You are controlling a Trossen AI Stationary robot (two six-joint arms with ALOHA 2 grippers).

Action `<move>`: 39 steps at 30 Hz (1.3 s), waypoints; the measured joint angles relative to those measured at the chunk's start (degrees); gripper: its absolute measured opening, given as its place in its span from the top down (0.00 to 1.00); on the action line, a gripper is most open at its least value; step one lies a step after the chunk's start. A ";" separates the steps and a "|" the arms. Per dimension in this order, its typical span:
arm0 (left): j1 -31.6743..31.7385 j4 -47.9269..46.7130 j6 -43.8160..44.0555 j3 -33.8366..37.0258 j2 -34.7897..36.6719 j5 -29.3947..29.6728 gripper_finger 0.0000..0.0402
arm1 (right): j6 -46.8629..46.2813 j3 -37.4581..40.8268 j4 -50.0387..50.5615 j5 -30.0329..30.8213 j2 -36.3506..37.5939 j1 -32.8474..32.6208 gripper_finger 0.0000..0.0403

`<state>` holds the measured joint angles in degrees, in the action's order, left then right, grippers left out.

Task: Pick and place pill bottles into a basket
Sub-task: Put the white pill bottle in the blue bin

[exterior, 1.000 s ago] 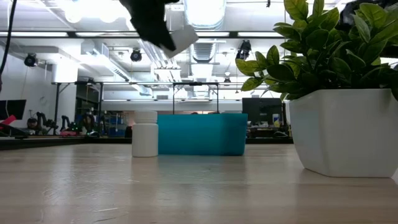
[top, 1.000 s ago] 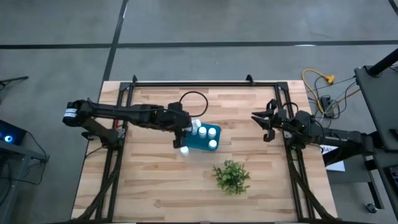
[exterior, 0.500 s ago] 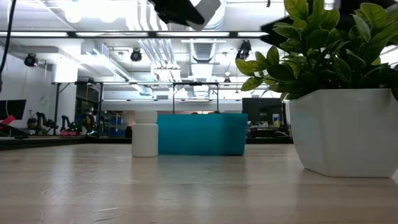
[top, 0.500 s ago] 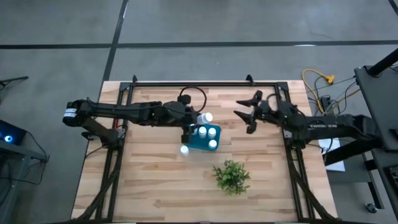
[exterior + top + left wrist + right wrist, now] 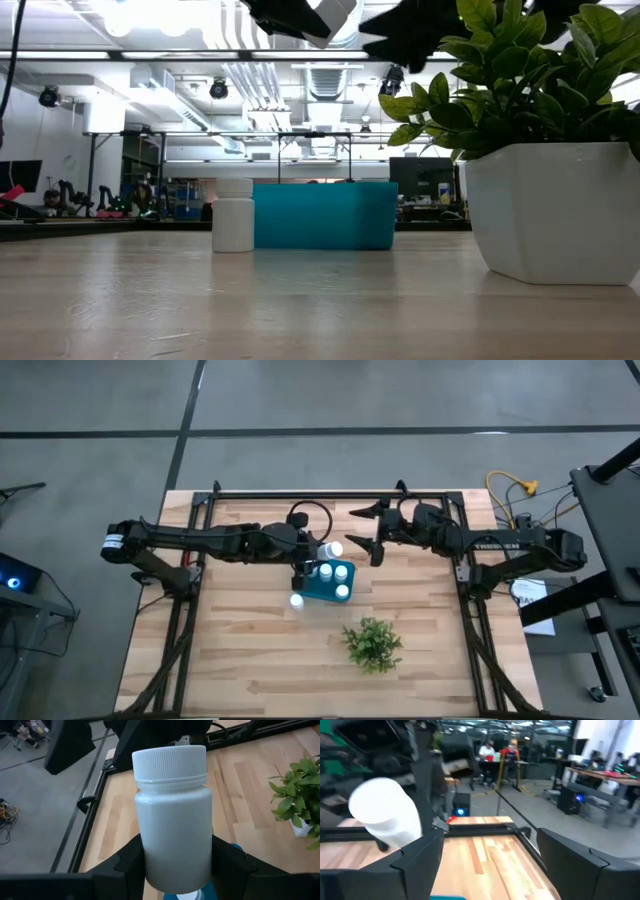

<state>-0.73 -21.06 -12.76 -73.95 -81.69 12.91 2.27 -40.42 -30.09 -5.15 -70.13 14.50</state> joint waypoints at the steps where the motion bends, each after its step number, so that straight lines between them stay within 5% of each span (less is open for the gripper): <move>1: 0.00 -0.02 -0.04 0.00 0.02 0.07 0.61 | 0.08 -0.37 -0.06 -1.14 -0.23 0.00 0.21; 13: 0.54 3.26 -3.53 -0.15 0.86 3.77 0.61 | 3.19 -0.62 -0.74 -6.06 0.96 -2.37 0.18; 39: 1.53 13.50 -7.39 0.22 1.05 0.83 0.62 | 5.19 -0.53 -9.49 -6.42 0.66 -3.11 0.18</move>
<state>0.80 -7.55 -20.15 -73.73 -80.64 13.74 7.46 -40.95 -39.59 -11.57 -69.47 11.39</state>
